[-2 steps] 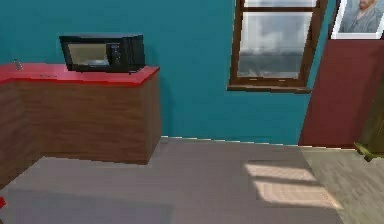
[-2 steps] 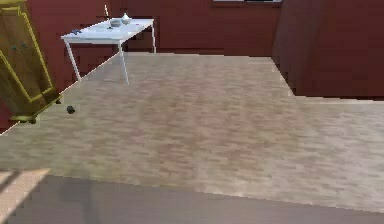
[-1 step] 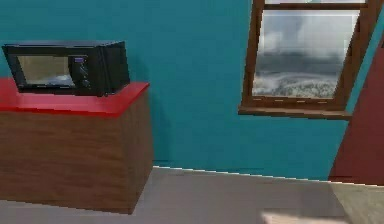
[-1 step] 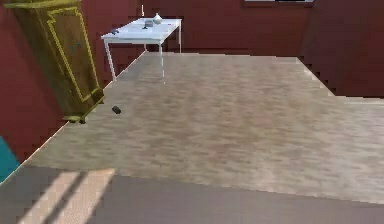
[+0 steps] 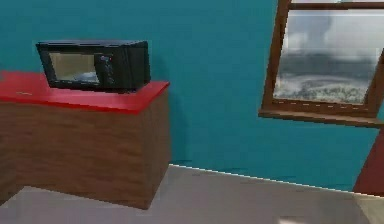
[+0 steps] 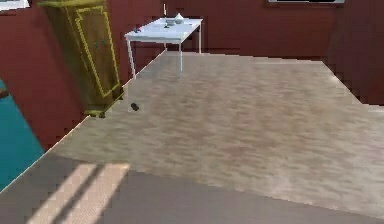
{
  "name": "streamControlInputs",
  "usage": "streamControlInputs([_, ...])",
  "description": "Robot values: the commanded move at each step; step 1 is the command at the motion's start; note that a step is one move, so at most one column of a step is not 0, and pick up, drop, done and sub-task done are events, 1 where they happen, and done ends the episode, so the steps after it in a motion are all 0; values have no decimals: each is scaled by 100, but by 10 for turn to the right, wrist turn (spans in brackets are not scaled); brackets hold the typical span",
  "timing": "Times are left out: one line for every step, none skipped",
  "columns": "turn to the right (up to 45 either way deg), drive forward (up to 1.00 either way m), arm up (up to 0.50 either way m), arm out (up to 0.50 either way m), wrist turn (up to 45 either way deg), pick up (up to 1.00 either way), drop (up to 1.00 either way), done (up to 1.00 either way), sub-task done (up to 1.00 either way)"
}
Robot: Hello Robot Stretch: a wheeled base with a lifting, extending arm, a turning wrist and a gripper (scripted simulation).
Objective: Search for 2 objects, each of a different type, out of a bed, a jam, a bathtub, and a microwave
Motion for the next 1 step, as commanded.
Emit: streamControlInputs([0, 70, 0, 0, 0, 0, 0, 0, 0])
